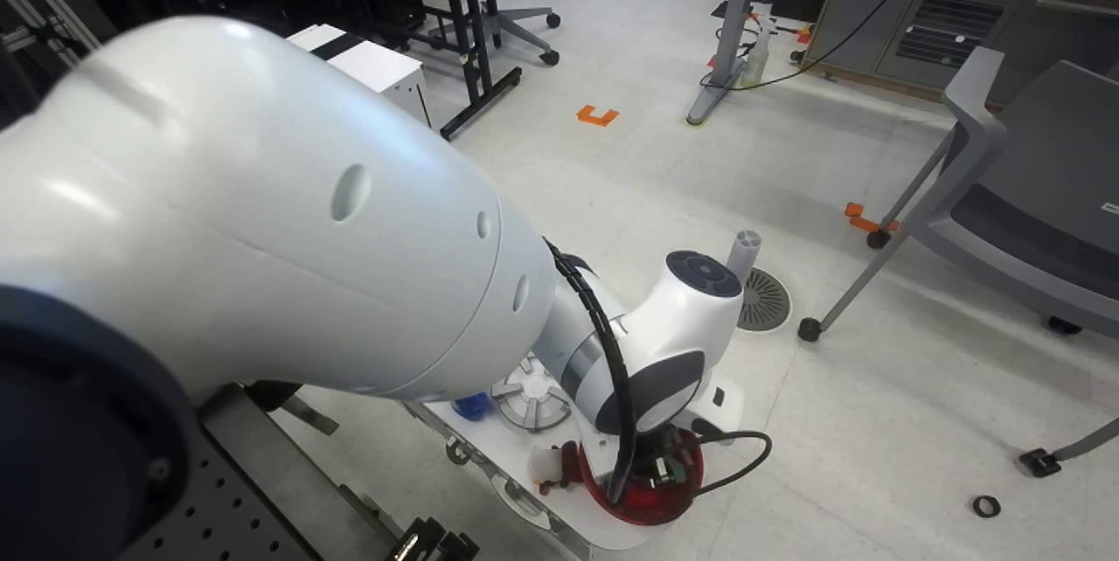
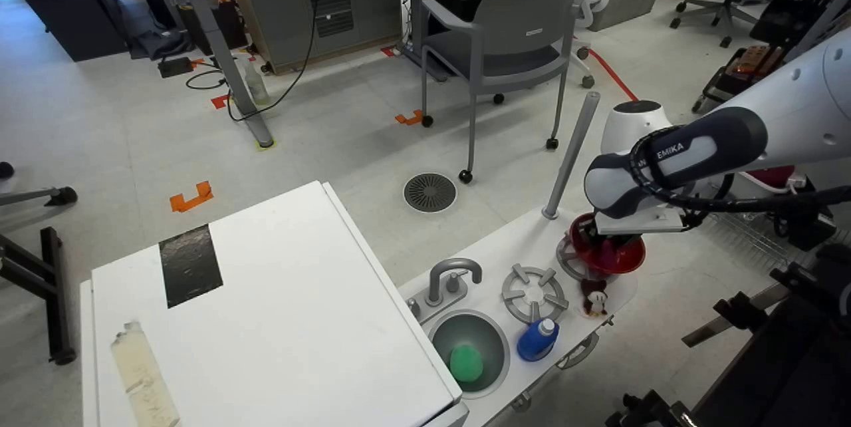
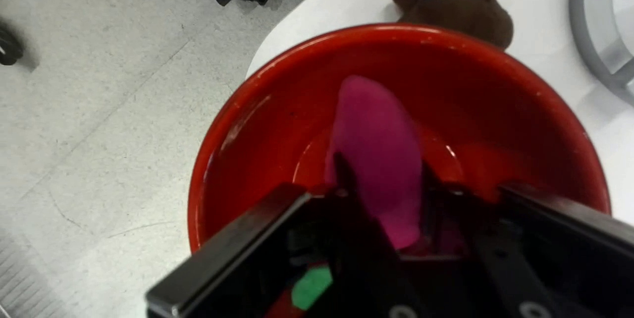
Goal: Remove the tulip plush toy from the red bowl
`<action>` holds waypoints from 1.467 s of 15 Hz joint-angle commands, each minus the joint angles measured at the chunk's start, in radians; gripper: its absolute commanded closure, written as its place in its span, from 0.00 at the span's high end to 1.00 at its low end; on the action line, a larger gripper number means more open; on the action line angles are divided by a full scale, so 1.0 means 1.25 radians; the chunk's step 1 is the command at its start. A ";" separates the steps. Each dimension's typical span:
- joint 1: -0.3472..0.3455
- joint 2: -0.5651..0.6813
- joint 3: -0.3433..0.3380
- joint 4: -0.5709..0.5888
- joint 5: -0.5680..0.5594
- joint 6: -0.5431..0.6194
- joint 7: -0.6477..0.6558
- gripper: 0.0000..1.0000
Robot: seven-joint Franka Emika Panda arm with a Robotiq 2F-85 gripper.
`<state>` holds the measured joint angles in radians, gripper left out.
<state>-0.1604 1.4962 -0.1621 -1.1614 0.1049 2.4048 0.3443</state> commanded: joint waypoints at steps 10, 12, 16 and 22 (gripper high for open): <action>-0.016 -0.245 0.097 -0.170 0.047 -0.209 -0.043 0.03; 0.004 -0.319 0.095 -0.241 0.040 -0.289 -0.029 0.03; 0.033 -0.303 0.117 -0.234 0.062 -0.313 -0.073 0.03; 0.109 -0.120 0.106 -0.084 0.025 -0.158 -0.085 0.03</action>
<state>-0.0624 1.2215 -0.0147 -1.3964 0.1576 2.1472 0.2455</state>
